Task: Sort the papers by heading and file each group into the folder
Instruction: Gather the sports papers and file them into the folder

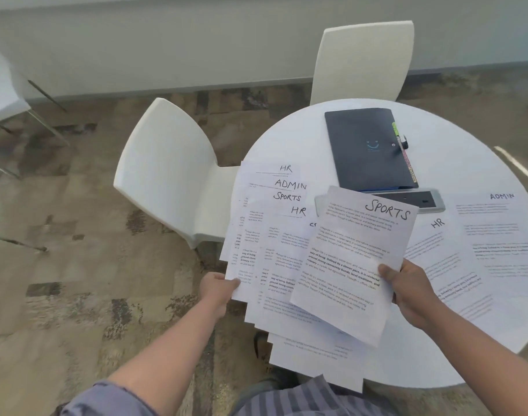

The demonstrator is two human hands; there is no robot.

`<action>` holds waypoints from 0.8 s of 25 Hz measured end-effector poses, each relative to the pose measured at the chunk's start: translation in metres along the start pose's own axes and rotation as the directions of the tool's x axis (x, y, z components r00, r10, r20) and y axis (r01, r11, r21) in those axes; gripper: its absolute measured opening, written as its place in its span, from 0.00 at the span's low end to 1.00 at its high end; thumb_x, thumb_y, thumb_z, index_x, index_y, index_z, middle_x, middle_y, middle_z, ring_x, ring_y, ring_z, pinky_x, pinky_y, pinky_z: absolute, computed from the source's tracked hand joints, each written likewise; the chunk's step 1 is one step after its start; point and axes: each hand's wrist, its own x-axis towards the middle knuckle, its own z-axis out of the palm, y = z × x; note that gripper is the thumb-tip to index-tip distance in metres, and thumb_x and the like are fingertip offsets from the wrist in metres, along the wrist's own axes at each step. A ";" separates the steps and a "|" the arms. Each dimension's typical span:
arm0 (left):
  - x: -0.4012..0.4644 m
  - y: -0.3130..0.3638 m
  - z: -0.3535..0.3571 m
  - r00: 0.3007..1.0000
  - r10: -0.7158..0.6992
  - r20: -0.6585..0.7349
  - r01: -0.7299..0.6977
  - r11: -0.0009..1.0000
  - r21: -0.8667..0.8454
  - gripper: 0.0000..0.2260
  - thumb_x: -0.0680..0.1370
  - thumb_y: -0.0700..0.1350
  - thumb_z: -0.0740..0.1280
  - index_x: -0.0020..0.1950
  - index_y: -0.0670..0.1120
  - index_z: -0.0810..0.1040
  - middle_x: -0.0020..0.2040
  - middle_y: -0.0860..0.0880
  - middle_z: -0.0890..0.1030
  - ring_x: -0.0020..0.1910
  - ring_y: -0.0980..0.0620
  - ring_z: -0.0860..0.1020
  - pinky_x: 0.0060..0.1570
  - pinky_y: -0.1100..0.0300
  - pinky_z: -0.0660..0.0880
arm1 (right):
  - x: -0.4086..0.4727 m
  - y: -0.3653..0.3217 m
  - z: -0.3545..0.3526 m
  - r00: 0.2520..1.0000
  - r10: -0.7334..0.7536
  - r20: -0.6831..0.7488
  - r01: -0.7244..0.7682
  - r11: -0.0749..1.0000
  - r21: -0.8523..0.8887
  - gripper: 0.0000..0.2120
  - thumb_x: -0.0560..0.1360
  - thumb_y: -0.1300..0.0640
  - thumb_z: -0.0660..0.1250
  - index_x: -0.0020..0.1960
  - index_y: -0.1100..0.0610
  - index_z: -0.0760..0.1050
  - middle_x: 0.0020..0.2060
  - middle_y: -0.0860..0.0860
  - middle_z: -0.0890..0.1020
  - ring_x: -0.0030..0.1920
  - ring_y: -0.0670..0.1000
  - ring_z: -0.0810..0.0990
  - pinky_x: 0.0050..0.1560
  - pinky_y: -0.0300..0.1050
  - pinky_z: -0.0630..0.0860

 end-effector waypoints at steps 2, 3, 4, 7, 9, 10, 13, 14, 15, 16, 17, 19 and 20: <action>-0.006 0.000 -0.001 0.999 0.035 -0.024 -0.033 0.996 0.080 0.16 0.71 0.41 0.80 0.48 0.44 0.74 0.47 0.44 0.84 0.44 0.43 0.82 0.41 0.48 0.80 | -0.003 -0.001 0.001 1.000 0.001 -0.014 -0.001 1.000 0.001 0.08 0.83 0.62 0.64 0.58 0.53 0.79 0.53 0.51 0.87 0.55 0.59 0.85 0.65 0.67 0.77; -0.009 -0.001 -0.002 0.997 0.065 -0.040 -0.060 0.992 0.115 0.16 0.70 0.42 0.80 0.48 0.44 0.74 0.45 0.45 0.83 0.44 0.43 0.82 0.42 0.46 0.81 | -0.005 -0.001 0.002 1.000 0.000 -0.018 0.000 1.000 0.001 0.08 0.83 0.62 0.64 0.57 0.52 0.79 0.52 0.50 0.87 0.55 0.59 0.85 0.64 0.66 0.77; -0.011 -0.001 -0.003 0.994 0.095 -0.048 -0.088 0.986 0.141 0.16 0.70 0.42 0.80 0.47 0.44 0.74 0.44 0.46 0.83 0.43 0.44 0.82 0.43 0.45 0.80 | -0.007 -0.002 0.003 1.000 -0.001 -0.017 0.001 1.000 -0.001 0.09 0.83 0.62 0.64 0.58 0.52 0.79 0.53 0.50 0.87 0.55 0.59 0.85 0.64 0.66 0.77; -0.022 0.001 -0.001 0.975 0.221 0.007 -0.218 0.957 0.189 0.10 0.73 0.41 0.78 0.48 0.47 0.78 0.45 0.49 0.82 0.45 0.47 0.82 0.45 0.50 0.80 | -0.010 -0.005 0.006 1.000 -0.013 -0.006 0.013 1.000 0.010 0.10 0.83 0.63 0.64 0.60 0.52 0.79 0.55 0.51 0.87 0.55 0.58 0.85 0.61 0.62 0.79; -0.027 0.002 0.000 0.955 0.286 0.074 -0.296 0.933 0.206 0.08 0.76 0.42 0.76 0.51 0.49 0.80 0.47 0.51 0.82 0.48 0.49 0.82 0.47 0.53 0.80 | -0.011 -0.006 0.008 1.000 -0.018 -0.006 0.018 1.000 0.016 0.11 0.83 0.63 0.63 0.61 0.53 0.79 0.55 0.51 0.86 0.54 0.58 0.85 0.61 0.62 0.79; -0.029 0.003 0.001 0.950 0.301 0.086 -0.312 0.927 0.210 0.06 0.77 0.42 0.75 0.52 0.49 0.80 0.49 0.52 0.82 0.50 0.49 0.82 0.48 0.55 0.79 | -0.012 -0.006 0.008 1.000 -0.018 -0.007 0.018 1.000 0.014 0.11 0.83 0.63 0.63 0.61 0.53 0.79 0.55 0.51 0.86 0.55 0.58 0.85 0.61 0.63 0.79; -0.027 0.003 0.003 0.949 0.312 0.051 -0.316 0.935 0.163 0.08 0.80 0.40 0.69 0.58 0.44 0.82 0.63 0.50 0.77 0.57 0.49 0.78 0.58 0.54 0.76 | -0.012 -0.003 0.008 1.000 -0.011 -0.015 0.011 1.000 0.012 0.11 0.83 0.63 0.63 0.64 0.55 0.78 0.55 0.52 0.86 0.56 0.60 0.85 0.62 0.63 0.78; -0.028 0.005 0.004 0.954 0.297 0.036 -0.299 0.945 0.134 0.09 0.80 0.39 0.67 0.58 0.43 0.83 0.66 0.50 0.72 0.59 0.50 0.76 0.60 0.55 0.74 | -0.012 -0.002 0.008 1.000 -0.006 -0.018 0.006 1.000 0.013 0.12 0.83 0.63 0.63 0.64 0.55 0.78 0.55 0.52 0.86 0.56 0.60 0.85 0.61 0.62 0.78; -0.029 0.007 0.004 0.960 0.278 0.034 -0.280 0.955 0.099 0.10 0.80 0.37 0.65 0.56 0.44 0.83 0.67 0.52 0.70 0.59 0.51 0.74 0.59 0.56 0.73 | -0.012 0.000 0.007 1.000 -0.002 -0.020 0.003 1.000 0.015 0.12 0.83 0.63 0.64 0.64 0.56 0.78 0.55 0.52 0.86 0.56 0.60 0.85 0.59 0.61 0.78; -0.030 0.008 0.004 0.966 0.251 0.060 -0.256 0.964 0.075 0.11 0.80 0.35 0.63 0.54 0.45 0.84 0.65 0.52 0.73 0.57 0.52 0.75 0.57 0.58 0.74 | -0.012 0.001 0.007 1.000 0.001 -0.019 0.000 1.000 0.014 0.12 0.83 0.63 0.64 0.64 0.55 0.78 0.55 0.52 0.86 0.56 0.60 0.85 0.59 0.61 0.78; -0.029 0.010 0.003 0.968 0.235 0.087 -0.238 0.970 0.037 0.13 0.80 0.33 0.62 0.52 0.46 0.84 0.62 0.51 0.77 0.55 0.53 0.78 0.53 0.59 0.75 | -0.012 0.002 0.007 1.000 0.003 -0.019 -0.003 1.000 0.012 0.11 0.83 0.62 0.64 0.64 0.55 0.78 0.56 0.52 0.86 0.56 0.60 0.85 0.60 0.62 0.78; -0.022 0.011 0.001 0.975 0.201 0.097 -0.203 0.979 0.018 0.15 0.80 0.32 0.60 0.56 0.47 0.81 0.58 0.52 0.79 0.50 0.54 0.78 0.50 0.57 0.77 | -0.013 0.003 0.006 1.000 0.006 -0.017 -0.005 1.000 0.005 0.11 0.83 0.62 0.64 0.64 0.54 0.79 0.55 0.52 0.87 0.55 0.59 0.85 0.63 0.65 0.78; -0.018 0.012 -0.001 0.978 0.194 0.075 -0.196 0.980 0.026 0.15 0.80 0.33 0.61 0.58 0.48 0.80 0.58 0.52 0.78 0.48 0.55 0.78 0.51 0.54 0.79 | -0.013 0.004 0.006 1.000 0.005 -0.017 -0.005 1.000 0.001 0.11 0.83 0.62 0.64 0.63 0.54 0.79 0.55 0.51 0.87 0.55 0.59 0.85 0.63 0.66 0.78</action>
